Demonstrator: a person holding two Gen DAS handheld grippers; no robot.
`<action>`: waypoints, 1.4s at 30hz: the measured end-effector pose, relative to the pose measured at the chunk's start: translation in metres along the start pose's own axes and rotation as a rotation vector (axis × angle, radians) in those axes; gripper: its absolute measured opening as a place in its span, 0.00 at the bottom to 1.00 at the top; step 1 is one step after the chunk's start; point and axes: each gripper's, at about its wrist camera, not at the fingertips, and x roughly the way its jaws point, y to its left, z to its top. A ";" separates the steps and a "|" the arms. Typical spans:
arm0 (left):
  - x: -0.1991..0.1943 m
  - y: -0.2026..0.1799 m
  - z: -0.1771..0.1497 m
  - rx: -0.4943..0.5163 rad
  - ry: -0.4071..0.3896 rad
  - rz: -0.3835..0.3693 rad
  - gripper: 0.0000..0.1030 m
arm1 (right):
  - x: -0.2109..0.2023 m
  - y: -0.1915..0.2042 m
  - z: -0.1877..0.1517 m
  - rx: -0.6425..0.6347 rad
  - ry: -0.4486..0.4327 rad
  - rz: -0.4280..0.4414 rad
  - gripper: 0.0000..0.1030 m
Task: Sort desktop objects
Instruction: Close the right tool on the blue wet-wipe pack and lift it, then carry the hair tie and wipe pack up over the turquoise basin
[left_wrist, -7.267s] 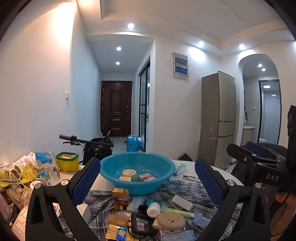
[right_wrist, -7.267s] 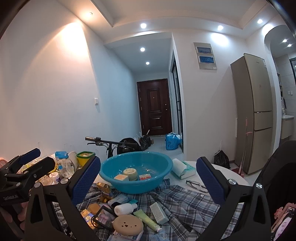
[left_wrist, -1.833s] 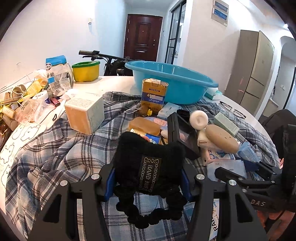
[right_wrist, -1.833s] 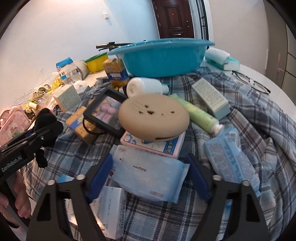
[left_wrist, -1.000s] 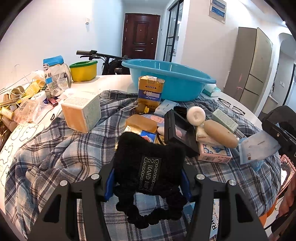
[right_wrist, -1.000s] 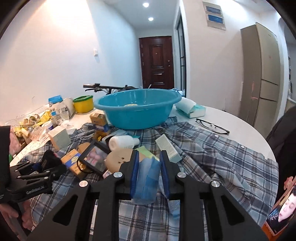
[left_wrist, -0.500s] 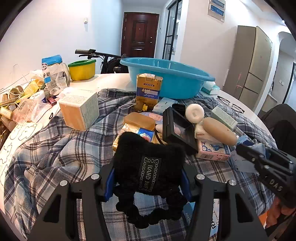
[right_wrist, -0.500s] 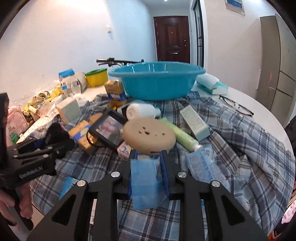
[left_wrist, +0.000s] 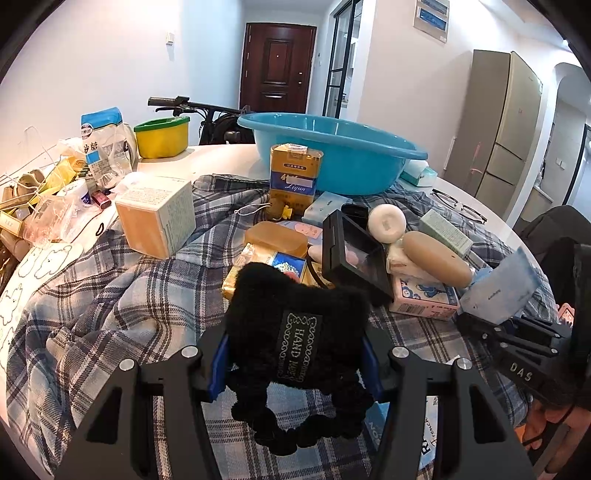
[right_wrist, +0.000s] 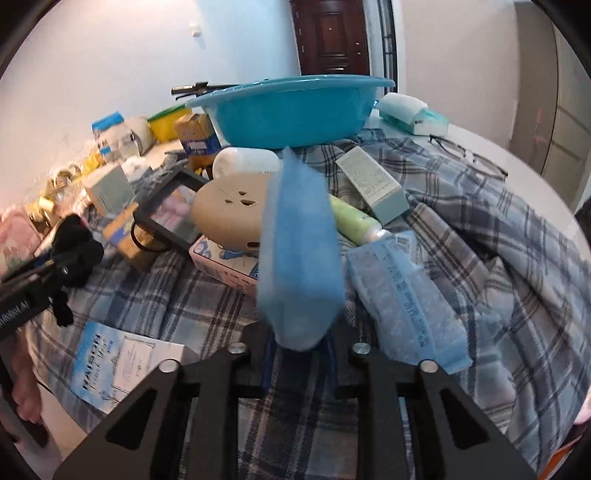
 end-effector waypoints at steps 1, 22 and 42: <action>0.001 0.000 0.000 0.000 0.003 -0.001 0.57 | -0.002 -0.001 0.001 0.013 -0.016 0.017 0.17; -0.002 -0.001 0.002 0.006 -0.005 0.000 0.57 | -0.027 0.003 0.009 -0.016 -0.128 -0.037 0.16; -0.019 -0.024 0.041 0.082 -0.124 -0.017 0.57 | -0.054 0.010 0.049 -0.049 -0.260 -0.058 0.16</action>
